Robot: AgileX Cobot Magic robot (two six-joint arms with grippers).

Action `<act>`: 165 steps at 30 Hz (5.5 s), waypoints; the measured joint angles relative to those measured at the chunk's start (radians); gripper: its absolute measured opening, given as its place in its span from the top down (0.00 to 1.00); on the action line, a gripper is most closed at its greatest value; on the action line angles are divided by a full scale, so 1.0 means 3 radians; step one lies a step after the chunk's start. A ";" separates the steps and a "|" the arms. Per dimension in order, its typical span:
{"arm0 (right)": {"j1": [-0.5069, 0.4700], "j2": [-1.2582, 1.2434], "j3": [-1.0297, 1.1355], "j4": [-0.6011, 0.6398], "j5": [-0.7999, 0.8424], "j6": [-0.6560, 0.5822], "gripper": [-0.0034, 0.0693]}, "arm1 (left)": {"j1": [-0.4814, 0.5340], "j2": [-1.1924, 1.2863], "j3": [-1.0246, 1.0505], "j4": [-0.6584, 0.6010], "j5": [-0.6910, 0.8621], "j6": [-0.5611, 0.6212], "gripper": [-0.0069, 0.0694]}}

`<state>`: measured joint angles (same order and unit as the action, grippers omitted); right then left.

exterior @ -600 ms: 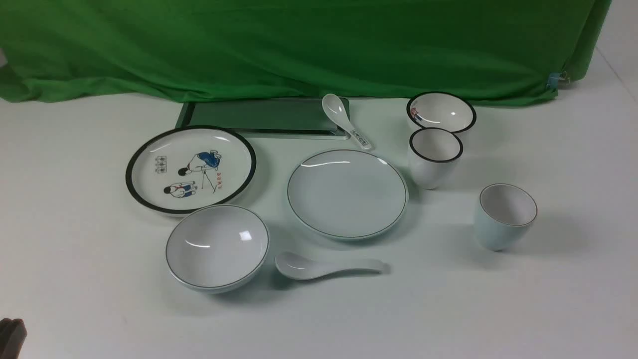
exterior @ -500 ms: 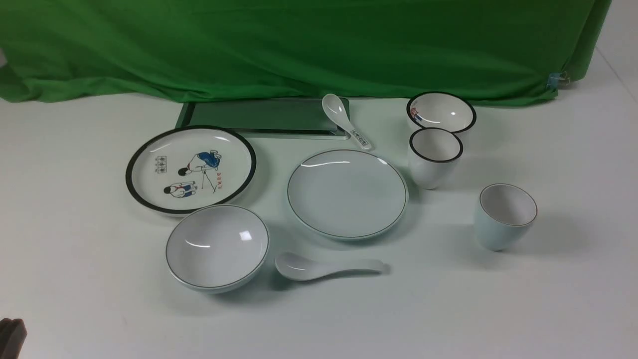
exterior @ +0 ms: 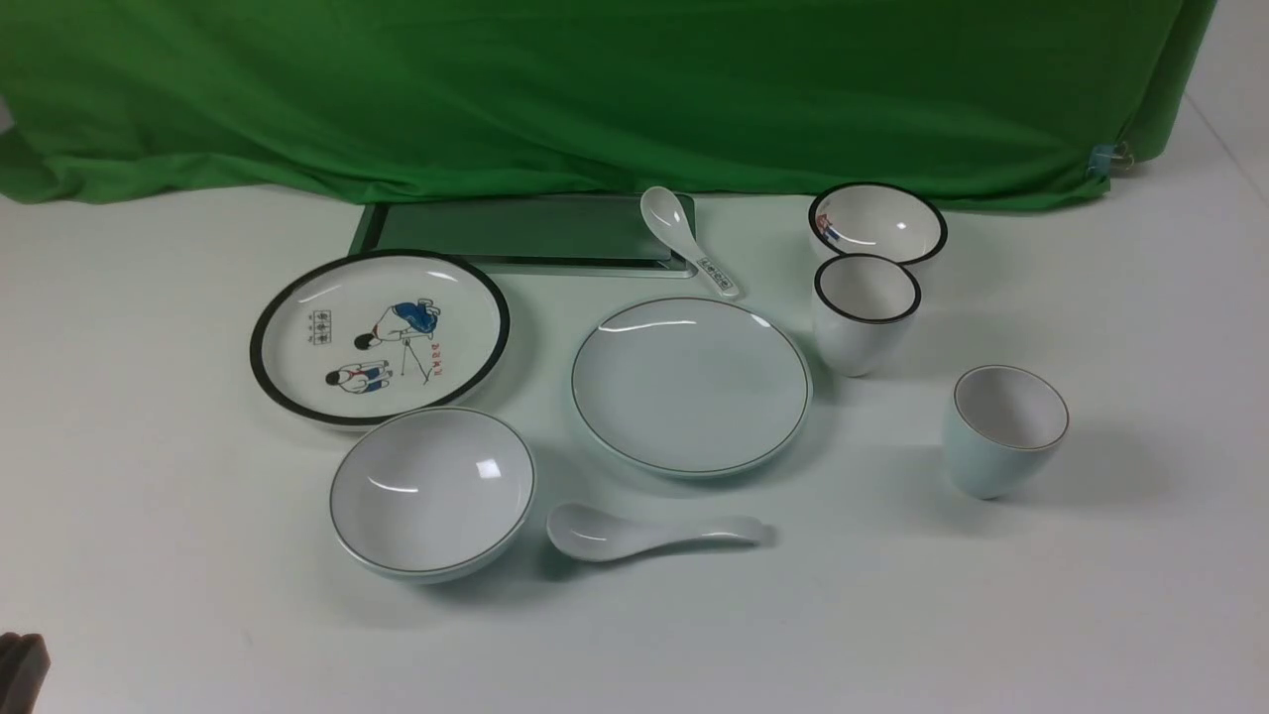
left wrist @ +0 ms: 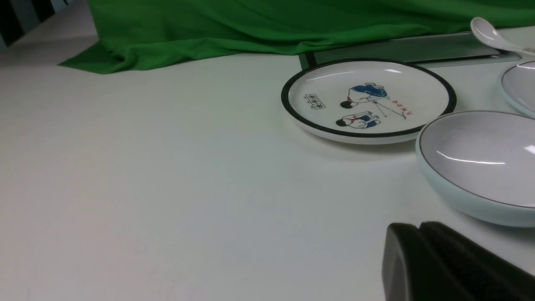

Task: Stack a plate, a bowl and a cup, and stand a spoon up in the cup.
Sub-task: Use the left arm to grab a blue rice bowl, then use the left arm to put the blue rice bowl into the blue large plate in the middle

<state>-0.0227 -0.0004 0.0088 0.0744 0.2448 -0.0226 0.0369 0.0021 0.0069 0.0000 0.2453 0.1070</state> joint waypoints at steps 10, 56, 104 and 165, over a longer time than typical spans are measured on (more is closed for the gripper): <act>0.0000 0.0000 0.0000 -0.0004 -0.0071 -0.0003 0.68 | 0.0000 0.0000 0.0000 0.0000 -0.0013 0.0000 0.95; 0.0592 0.3556 -0.2725 -0.0016 0.1435 -0.0451 0.92 | -0.0699 0.3331 -0.2703 -0.0791 0.1115 -0.0338 0.91; 0.1166 0.4268 -0.3029 0.0074 0.1053 -0.0706 0.60 | -0.0887 0.5954 -0.4624 -0.0474 0.2432 0.0044 0.87; 0.0666 0.5230 -0.3617 0.0108 0.1166 -0.0235 0.19 | -0.1352 0.6238 -0.5499 -0.0739 0.1287 0.0244 0.42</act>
<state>0.1770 1.5685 -1.0764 0.1067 0.5945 -0.0931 -0.3688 1.8734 -1.6428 -0.2217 0.6314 0.1802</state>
